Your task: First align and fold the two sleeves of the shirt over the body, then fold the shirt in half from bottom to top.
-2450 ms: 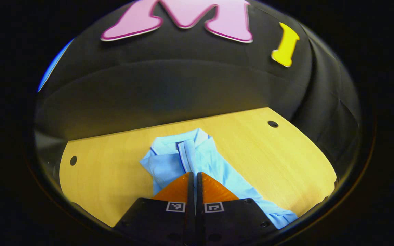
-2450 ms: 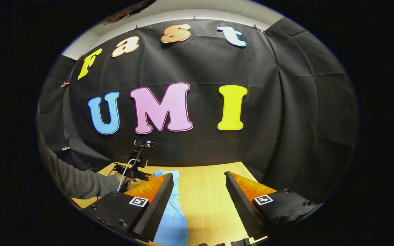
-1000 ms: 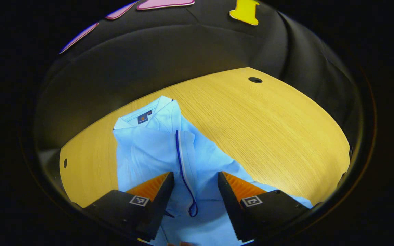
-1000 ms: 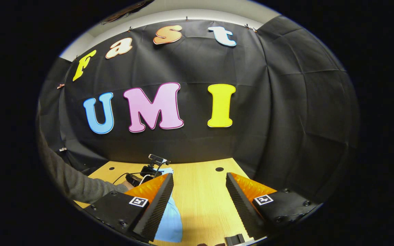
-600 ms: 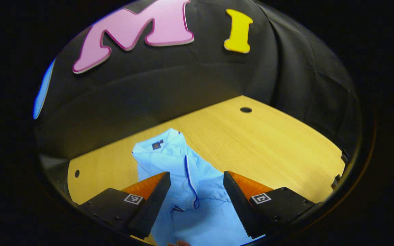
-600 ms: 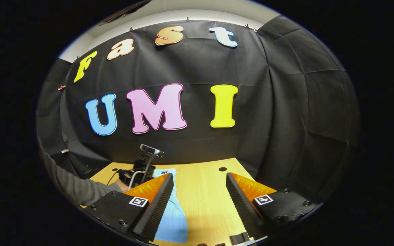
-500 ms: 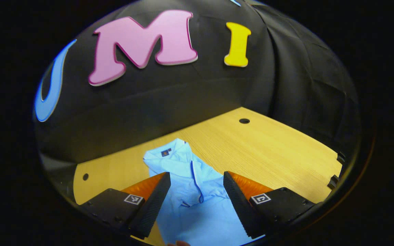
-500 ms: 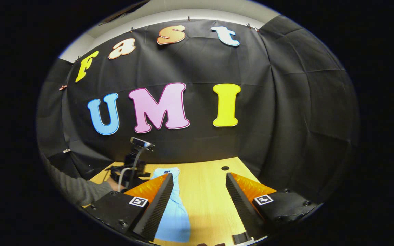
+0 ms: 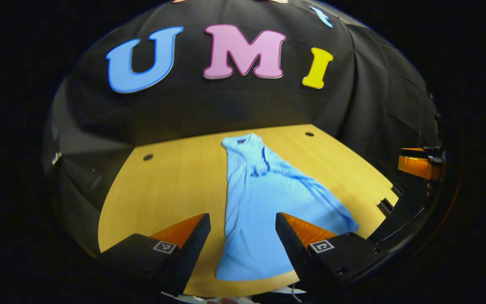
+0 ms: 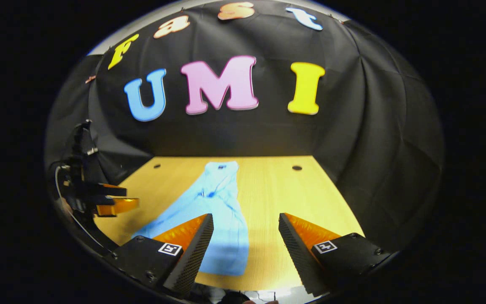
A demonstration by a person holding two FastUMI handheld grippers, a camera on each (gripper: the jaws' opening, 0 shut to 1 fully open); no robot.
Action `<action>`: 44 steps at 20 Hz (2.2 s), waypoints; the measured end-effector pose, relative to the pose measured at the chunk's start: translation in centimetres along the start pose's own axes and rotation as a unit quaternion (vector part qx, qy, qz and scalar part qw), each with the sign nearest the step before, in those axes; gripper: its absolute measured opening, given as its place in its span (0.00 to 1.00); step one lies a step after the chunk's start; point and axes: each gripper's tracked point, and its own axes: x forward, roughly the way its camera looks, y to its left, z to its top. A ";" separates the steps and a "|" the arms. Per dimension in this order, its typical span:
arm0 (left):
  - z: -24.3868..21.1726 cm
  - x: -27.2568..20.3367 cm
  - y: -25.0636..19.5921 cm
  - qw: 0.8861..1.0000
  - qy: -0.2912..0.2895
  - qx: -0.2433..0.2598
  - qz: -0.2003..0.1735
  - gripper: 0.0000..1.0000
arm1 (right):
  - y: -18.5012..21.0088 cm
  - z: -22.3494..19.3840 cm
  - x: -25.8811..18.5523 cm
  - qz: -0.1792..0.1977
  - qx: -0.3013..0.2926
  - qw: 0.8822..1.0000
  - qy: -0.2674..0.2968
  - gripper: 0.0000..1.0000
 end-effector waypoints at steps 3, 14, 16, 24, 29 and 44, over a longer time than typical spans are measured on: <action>-5.4 -0.1 1.2 0.999 0.041 0.011 0.005 0.99 | 1.5 -7.5 1.9 0.014 0.004 0.995 0.094 0.98; -14.6 3.0 1.6 0.987 0.160 -0.013 0.016 0.99 | 1.4 -18.1 6.2 0.002 -0.015 0.976 0.219 0.98; -16.0 3.1 1.6 0.984 0.178 -0.013 0.017 0.96 | 1.4 -18.4 6.6 0.004 -0.024 0.974 0.223 0.98; -16.2 3.2 1.5 0.983 0.183 -0.009 0.009 1.00 | 2.2 -20.2 7.1 0.019 -0.032 0.969 0.242 0.88; -15.8 3.6 1.4 0.984 0.176 -0.019 0.009 0.74 | 3.3 -20.4 7.1 0.044 -0.041 0.969 0.240 0.49; -8.7 3.8 0.5 0.990 0.118 -0.077 -0.008 0.06 | 4.2 -12.9 7.9 0.056 0.026 0.984 0.167 0.14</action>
